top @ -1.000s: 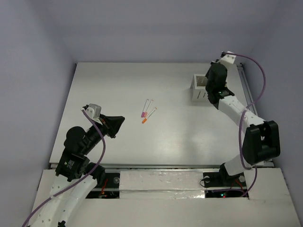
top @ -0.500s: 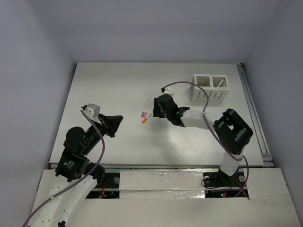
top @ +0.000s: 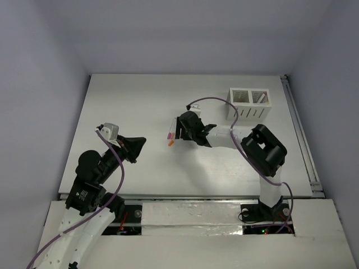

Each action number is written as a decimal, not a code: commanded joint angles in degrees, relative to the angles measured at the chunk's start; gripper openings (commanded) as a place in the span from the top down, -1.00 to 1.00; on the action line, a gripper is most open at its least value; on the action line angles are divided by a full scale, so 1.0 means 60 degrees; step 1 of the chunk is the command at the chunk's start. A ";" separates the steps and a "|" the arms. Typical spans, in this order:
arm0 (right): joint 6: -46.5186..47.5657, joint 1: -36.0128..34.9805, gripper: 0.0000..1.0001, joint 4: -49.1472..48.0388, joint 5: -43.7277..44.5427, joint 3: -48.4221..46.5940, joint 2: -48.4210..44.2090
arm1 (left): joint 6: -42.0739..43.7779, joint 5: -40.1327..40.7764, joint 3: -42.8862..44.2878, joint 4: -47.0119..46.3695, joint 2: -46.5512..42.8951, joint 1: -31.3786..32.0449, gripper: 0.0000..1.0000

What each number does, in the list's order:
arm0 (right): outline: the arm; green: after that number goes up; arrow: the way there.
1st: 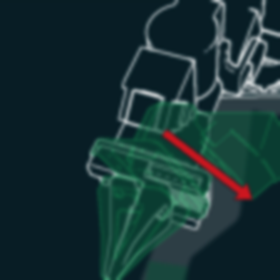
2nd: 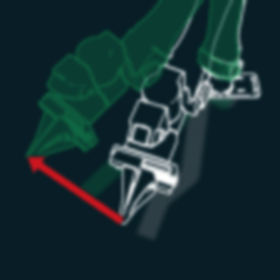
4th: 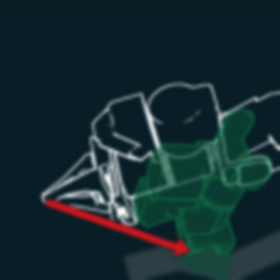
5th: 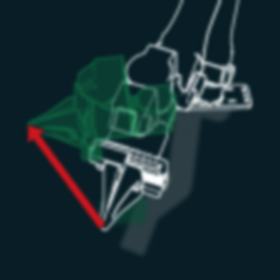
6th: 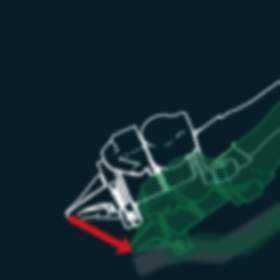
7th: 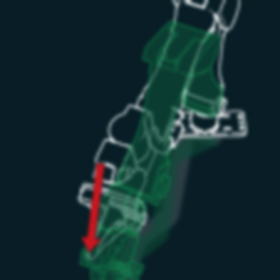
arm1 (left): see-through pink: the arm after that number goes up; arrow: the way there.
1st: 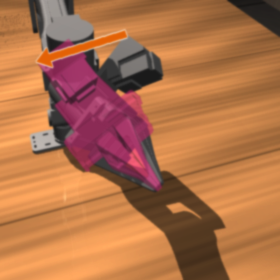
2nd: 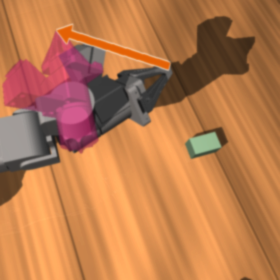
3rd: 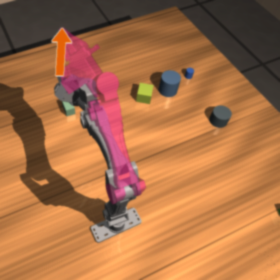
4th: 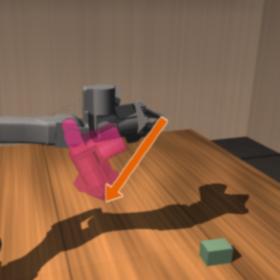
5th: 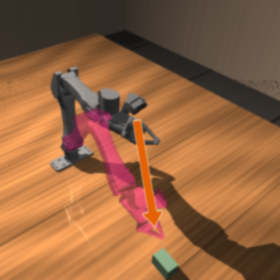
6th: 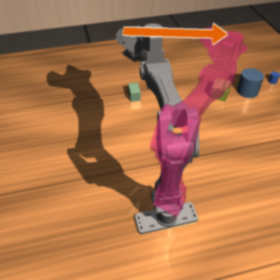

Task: Sort the stationery into containers
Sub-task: Pick up the pen from the center of the board, then place the pen in the storage box.

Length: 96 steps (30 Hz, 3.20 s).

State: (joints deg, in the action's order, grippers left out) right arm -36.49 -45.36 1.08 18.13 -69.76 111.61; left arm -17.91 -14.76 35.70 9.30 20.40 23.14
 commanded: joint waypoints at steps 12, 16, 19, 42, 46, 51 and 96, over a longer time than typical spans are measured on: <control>0.0398 0.0017 0.01 0.1401 0.0831 -0.1658 0.1055 | 0.0056 -0.0176 0.0290 -0.0363 -0.0046 -0.0047 0.95; 0.0778 0.0017 0.31 0.1738 0.0773 -0.1923 0.1203 | 0.0056 -0.0176 0.0304 -0.0378 -0.0046 -0.0047 0.95; 0.1247 0.0017 0.44 0.2060 0.0743 -0.2127 0.1202 | 0.0056 -0.0176 0.0304 -0.0393 -0.0031 -0.0047 0.95; 0.2903 0.0105 0.99 0.3673 0.0317 -0.3404 0.2010 | 0.0056 -0.0176 0.0275 -0.0393 -0.0031 -0.0047 0.95; 0.2713 0.0396 1.00 0.2649 0.0772 -0.2438 0.0796 | 0.0056 -0.0176 0.0290 -0.0393 -0.0017 -0.0047 0.95; 0.2187 0.1362 1.00 0.1067 0.0626 -0.0873 -0.1255 | 0.0041 -0.0190 0.0275 -0.0393 -0.0017 -0.0047 0.95; 0.5173 0.6463 0.27 -0.3609 0.3379 -0.0342 -0.2255 | 0.0100 -0.0132 0.0319 -0.0363 0.0115 -0.0047 0.95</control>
State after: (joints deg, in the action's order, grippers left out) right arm -4.84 -5.13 -19.90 37.32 -71.70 100.12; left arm -17.87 -15.03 35.70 9.30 21.61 23.14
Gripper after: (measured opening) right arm 0.347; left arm 0.025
